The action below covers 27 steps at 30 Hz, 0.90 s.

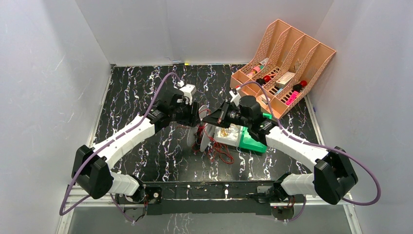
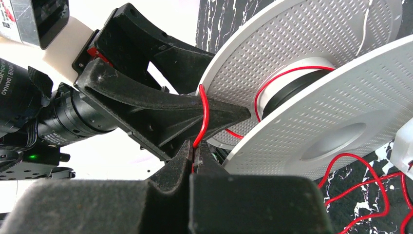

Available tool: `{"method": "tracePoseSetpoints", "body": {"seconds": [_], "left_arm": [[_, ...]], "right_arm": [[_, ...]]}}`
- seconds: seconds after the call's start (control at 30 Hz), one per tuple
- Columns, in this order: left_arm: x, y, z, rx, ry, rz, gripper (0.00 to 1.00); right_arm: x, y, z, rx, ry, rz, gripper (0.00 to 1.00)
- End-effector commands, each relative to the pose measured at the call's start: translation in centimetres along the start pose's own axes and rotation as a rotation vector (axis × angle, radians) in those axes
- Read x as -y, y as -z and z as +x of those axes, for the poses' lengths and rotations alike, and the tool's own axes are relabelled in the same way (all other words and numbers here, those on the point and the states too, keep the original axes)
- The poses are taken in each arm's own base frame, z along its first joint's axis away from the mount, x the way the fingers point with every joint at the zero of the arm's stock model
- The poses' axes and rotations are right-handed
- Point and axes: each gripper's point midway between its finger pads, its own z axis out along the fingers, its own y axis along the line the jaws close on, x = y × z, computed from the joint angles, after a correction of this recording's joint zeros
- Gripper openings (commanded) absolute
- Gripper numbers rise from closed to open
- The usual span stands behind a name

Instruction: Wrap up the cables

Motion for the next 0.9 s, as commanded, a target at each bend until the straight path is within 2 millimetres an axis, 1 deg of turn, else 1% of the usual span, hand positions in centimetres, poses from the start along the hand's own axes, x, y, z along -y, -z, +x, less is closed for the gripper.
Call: {"method": "tracePoseSetpoints", "body": {"seconds": [0.0, 0.03, 0.2, 0.33, 0.43, 0.57, 0.7, 0.87], "left_arm": [[0.2, 0.8, -1.7, 0.040, -0.043, -0.022, 0.52], [0.1, 0.7, -1.6, 0.035, -0.051, -0.028, 0.50], [0.0, 0.6, -1.3, 0.024, -0.087, -0.059, 0.38], [0.3, 0.6, -1.4, 0.023, -0.107, -0.058, 0.24], [0.7, 0.7, -1.4, 0.023, -0.123, -0.042, 0.11], [0.8, 1.0, -1.5, 0.022, -0.139, -0.035, 0.00], [1.0, 1.7, -1.7, 0.026, -0.152, -0.032, 0.00], [1.3, 3.3, -2.0, 0.035, -0.169, -0.026, 0.00]], "right_arm": [[-1.1, -0.2, -0.5, 0.014, 0.015, -0.057, 0.00], [-1.1, -0.2, -0.5, 0.013, 0.013, -0.059, 0.00], [-1.1, -0.4, -0.5, 0.009, 0.009, -0.059, 0.00], [-1.0, -0.5, -0.7, 0.013, 0.012, -0.053, 0.00], [-1.0, -0.4, -0.8, 0.019, 0.024, -0.045, 0.00], [-1.0, -0.3, -1.1, 0.028, 0.037, -0.038, 0.00], [-1.1, 0.1, -1.7, 0.050, 0.070, -0.013, 0.00], [-0.8, 0.5, -2.7, 0.079, 0.158, 0.044, 0.00]]}}
